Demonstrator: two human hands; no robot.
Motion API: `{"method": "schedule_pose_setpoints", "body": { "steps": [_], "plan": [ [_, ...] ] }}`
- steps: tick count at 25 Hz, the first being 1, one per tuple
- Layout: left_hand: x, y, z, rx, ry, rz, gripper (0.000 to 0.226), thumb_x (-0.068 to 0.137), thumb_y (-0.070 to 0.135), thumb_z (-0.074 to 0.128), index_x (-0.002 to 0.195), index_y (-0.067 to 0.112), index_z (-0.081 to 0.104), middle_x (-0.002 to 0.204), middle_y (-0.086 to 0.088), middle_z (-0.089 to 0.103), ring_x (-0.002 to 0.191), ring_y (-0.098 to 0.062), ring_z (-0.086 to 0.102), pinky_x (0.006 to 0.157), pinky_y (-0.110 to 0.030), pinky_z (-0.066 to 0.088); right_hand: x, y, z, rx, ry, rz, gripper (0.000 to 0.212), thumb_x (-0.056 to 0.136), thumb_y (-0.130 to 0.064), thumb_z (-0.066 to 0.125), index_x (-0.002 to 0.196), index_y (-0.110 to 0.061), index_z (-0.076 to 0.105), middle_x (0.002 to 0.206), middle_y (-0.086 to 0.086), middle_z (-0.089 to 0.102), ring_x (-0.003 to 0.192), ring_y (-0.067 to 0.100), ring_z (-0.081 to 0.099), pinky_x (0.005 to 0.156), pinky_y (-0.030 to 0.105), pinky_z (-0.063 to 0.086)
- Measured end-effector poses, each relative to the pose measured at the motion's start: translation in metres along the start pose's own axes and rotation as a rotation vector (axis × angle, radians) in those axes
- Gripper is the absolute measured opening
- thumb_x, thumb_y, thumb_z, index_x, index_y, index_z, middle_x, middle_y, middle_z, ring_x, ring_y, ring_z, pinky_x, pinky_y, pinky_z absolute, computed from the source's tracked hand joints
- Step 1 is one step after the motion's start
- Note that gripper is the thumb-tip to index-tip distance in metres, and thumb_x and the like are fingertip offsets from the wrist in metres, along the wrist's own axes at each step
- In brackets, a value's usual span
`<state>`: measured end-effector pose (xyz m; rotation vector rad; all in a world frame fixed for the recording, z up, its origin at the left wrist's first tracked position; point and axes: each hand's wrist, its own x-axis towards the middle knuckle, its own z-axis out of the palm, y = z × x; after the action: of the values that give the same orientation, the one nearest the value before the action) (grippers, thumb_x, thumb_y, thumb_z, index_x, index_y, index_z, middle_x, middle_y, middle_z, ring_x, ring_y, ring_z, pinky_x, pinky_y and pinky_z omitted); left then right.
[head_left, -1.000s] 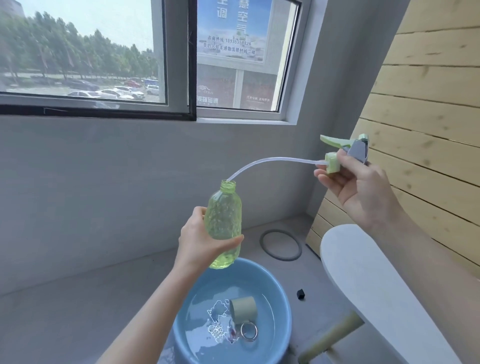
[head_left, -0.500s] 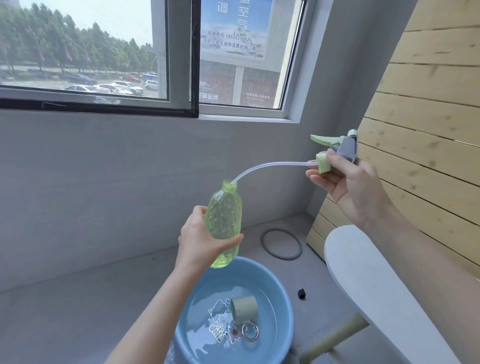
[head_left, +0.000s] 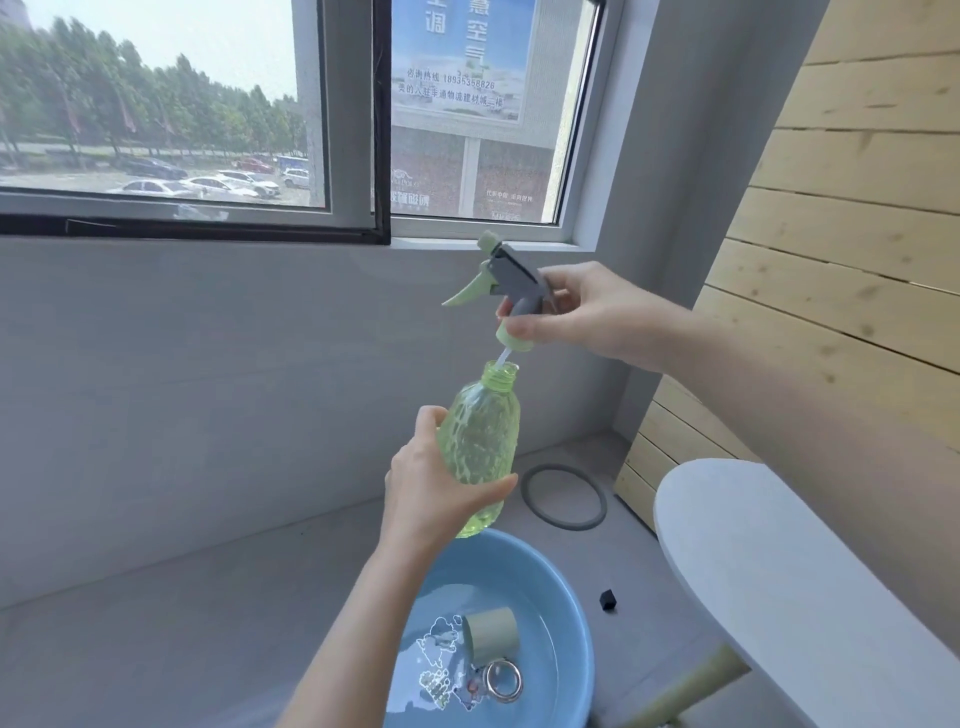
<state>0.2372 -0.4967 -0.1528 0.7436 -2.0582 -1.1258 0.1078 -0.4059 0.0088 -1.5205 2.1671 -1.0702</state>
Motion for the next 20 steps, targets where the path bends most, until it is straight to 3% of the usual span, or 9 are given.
{"method": "schedule_pose_setpoints", "body": {
  "steps": [8, 13, 18, 20],
  "plan": [
    [0.016, 0.004, 0.006, -0.037, 0.018, -0.031, 0.066, 0.059, 0.045, 0.085, 0.105, 0.031, 0.04, 0.087, 0.024, 0.047, 0.09, -0.013, 0.046, 0.074, -0.028, 0.037, 0.029, 0.004, -0.002, 0.012, -0.155, 0.052, 0.024, 0.085, 0.001, 0.067, 0.108, 0.003, 0.063, 0.098, 0.012, 0.066, 0.081, 0.008, 0.065, 0.073, 0.015, 0.052],
    [0.021, -0.001, 0.005, -0.061, 0.044, -0.085, 0.065, 0.059, 0.044, 0.085, 0.104, 0.031, 0.04, 0.085, 0.02, 0.049, 0.085, -0.013, 0.043, 0.071, -0.028, 0.036, 0.045, 0.011, 0.008, 0.025, -0.218, 0.049, 0.023, 0.084, 0.0, 0.067, 0.107, 0.002, 0.064, 0.098, 0.011, 0.066, 0.088, 0.014, 0.066, 0.081, 0.02, 0.055],
    [0.025, -0.008, 0.0, -0.035, 0.05, -0.11, 0.066, 0.059, 0.044, 0.085, 0.105, 0.03, 0.04, 0.087, 0.017, 0.051, 0.087, -0.016, 0.044, 0.071, -0.028, 0.036, 0.055, 0.008, 0.013, -0.053, -0.275, 0.0, 0.024, 0.083, 0.001, 0.068, 0.107, 0.002, 0.065, 0.098, 0.011, 0.068, 0.083, 0.008, 0.067, 0.075, 0.017, 0.053],
    [0.024, -0.008, -0.002, -0.028, 0.043, -0.095, 0.066, 0.059, 0.045, 0.085, 0.107, 0.031, 0.041, 0.093, 0.014, 0.054, 0.089, -0.016, 0.044, 0.072, -0.027, 0.036, 0.056, 0.006, 0.009, -0.137, -0.281, -0.041, 0.025, 0.083, -0.002, 0.07, 0.107, -0.001, 0.066, 0.105, 0.014, 0.071, 0.092, 0.015, 0.068, 0.085, 0.025, 0.055]
  ]
}}
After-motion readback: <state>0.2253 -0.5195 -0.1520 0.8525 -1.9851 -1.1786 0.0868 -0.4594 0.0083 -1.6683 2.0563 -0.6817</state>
